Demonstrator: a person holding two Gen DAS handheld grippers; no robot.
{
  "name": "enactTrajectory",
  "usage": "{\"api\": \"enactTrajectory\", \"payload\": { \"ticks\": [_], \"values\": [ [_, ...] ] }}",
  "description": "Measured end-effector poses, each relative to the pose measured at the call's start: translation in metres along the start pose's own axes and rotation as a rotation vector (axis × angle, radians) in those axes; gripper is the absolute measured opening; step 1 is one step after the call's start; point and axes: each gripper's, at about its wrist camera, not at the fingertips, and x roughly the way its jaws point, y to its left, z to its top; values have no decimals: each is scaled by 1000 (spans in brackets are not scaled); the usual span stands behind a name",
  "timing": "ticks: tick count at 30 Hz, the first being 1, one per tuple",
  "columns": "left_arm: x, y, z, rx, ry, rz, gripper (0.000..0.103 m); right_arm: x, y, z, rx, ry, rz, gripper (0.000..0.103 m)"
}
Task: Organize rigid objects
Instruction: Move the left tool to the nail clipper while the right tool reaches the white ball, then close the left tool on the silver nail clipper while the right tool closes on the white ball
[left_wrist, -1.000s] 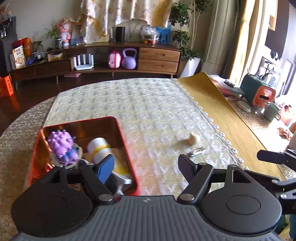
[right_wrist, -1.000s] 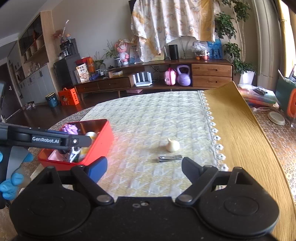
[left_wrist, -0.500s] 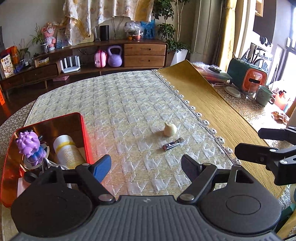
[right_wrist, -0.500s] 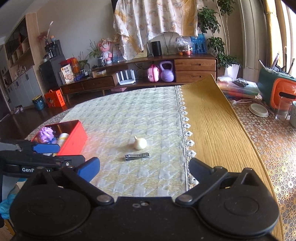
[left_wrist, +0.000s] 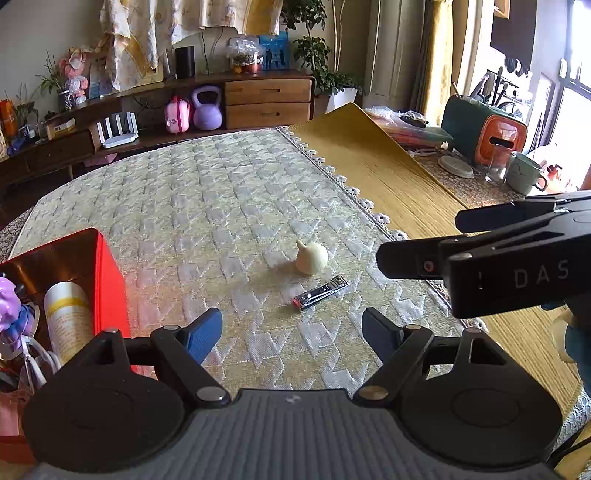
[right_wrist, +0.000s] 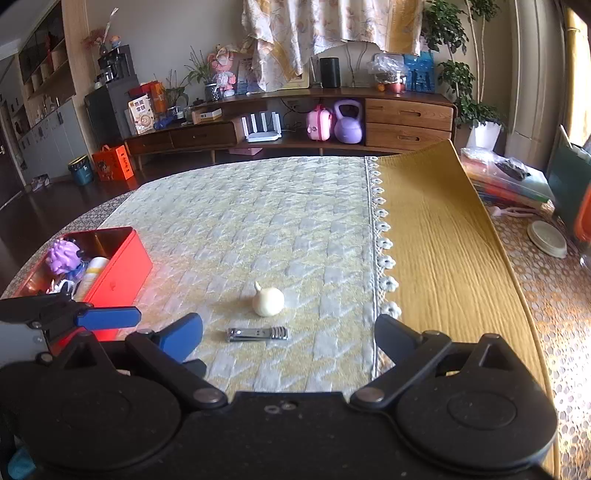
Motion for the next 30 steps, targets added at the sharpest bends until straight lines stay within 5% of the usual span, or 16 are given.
{"api": "enactTrajectory", "payload": {
  "ticks": [21,30],
  "values": [
    [56,-1,8,18,5,-10,83,75,3,10,-53,112,103,53],
    [67,-3,10,61,3,-57,54,86,8,10,-64,117,108,34]
  ]
}}
